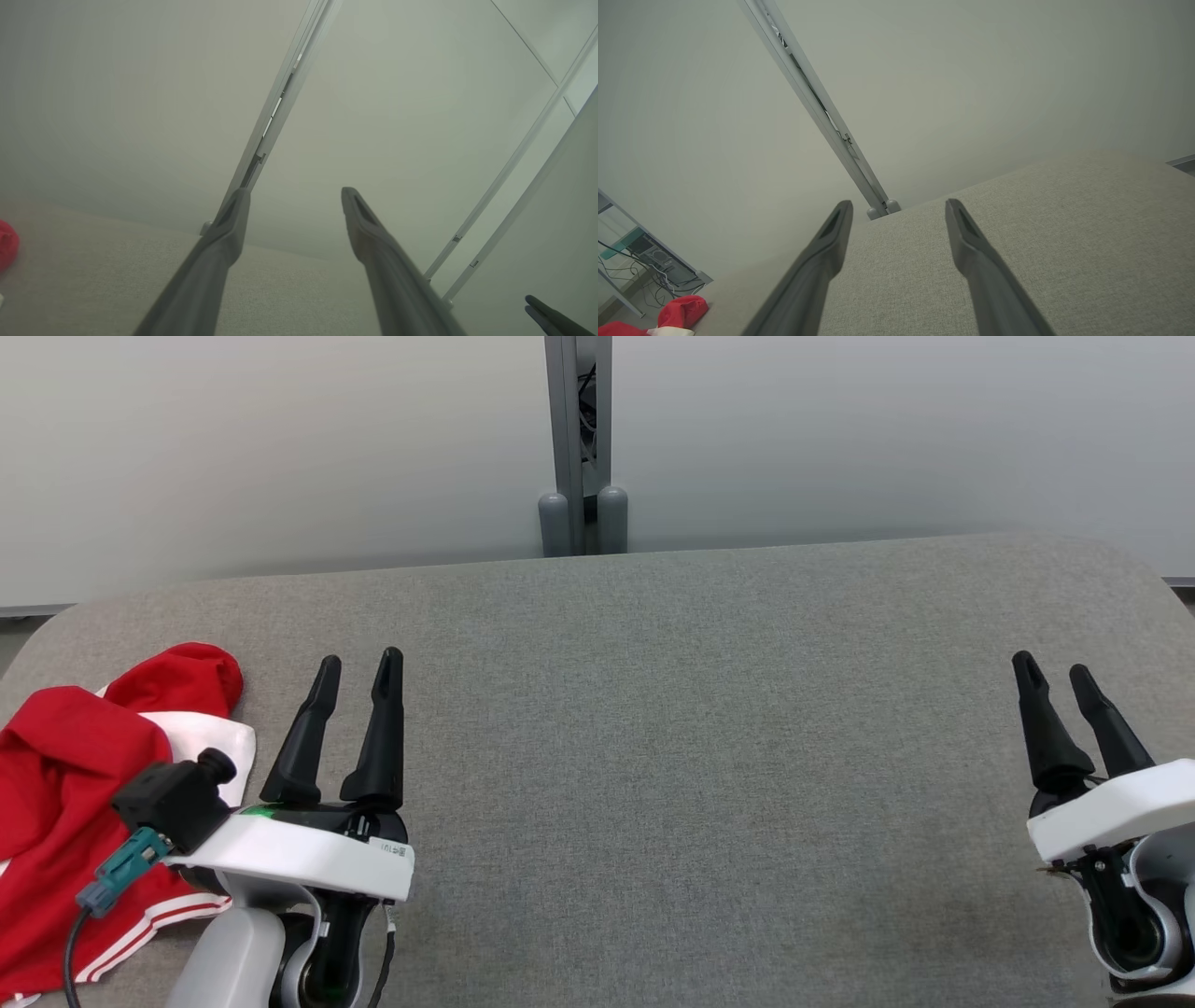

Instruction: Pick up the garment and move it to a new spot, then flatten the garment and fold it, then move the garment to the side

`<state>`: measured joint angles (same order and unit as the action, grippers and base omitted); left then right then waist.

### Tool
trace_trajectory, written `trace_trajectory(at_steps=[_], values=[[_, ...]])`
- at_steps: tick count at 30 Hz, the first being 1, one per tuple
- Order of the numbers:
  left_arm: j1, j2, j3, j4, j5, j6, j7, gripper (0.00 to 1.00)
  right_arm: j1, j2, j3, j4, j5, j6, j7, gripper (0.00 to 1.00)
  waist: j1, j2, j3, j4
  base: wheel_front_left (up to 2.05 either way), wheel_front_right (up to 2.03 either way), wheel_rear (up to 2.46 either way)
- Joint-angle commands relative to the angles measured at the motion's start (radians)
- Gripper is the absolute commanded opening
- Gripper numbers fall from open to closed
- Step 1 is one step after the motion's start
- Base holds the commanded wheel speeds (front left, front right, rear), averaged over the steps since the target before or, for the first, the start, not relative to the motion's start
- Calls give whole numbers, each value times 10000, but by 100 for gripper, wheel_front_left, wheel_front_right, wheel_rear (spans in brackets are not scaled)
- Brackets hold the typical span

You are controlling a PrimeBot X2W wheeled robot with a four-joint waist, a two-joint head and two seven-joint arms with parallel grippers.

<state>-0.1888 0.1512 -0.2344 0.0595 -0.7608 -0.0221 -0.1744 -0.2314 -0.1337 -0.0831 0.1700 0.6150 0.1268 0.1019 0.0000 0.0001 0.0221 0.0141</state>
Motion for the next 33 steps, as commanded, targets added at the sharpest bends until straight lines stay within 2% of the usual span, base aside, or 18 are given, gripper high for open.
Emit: trace_trajectory(at_steps=[1,11,33], values=[[-61,135,14,-173,258,60,49,100,-76,-125,73,-229,-205,43,-130,100,0,-1,-2,-1,0,0,0],[155,498,-79,11,1981,571,367,100,392,77,588,-174,-1533,44,-711,100,0,-1,-41,-44,0,0,0],[482,760,-131,215,3898,1121,730,100,934,452,1122,-143,-3602,51,-1830,100,0,-1,-75,-49,0,0,0]])
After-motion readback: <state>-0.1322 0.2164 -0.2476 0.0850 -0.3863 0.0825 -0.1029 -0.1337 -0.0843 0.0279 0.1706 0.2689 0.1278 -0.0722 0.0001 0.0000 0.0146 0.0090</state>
